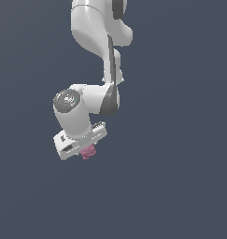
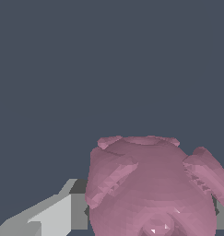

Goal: Pick up the object and move it to a goal position.

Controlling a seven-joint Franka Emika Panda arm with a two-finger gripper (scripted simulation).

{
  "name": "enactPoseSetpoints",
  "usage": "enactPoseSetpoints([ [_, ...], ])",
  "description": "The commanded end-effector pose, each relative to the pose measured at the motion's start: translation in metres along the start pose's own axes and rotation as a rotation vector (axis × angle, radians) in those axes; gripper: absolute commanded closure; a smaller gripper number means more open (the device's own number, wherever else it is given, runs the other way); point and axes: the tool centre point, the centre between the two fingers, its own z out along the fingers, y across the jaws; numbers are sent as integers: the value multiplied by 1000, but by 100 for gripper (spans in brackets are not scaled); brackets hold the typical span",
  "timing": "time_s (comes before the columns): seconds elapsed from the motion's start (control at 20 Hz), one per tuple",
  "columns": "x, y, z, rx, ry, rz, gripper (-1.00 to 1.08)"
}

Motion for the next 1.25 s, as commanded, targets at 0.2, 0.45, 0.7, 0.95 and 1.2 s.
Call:
enactPoseSetpoints([
  [0.2,17,26,-20,0,0,0,108],
  [0.45,27,41,-31,0,-1,0,108],
  [0.7,34,51,-38,0,-1,0,108],
  [0.95,37,56,-42,0,-1,0,108],
  [1.2,39,58,-43,0,-1,0,108],
])
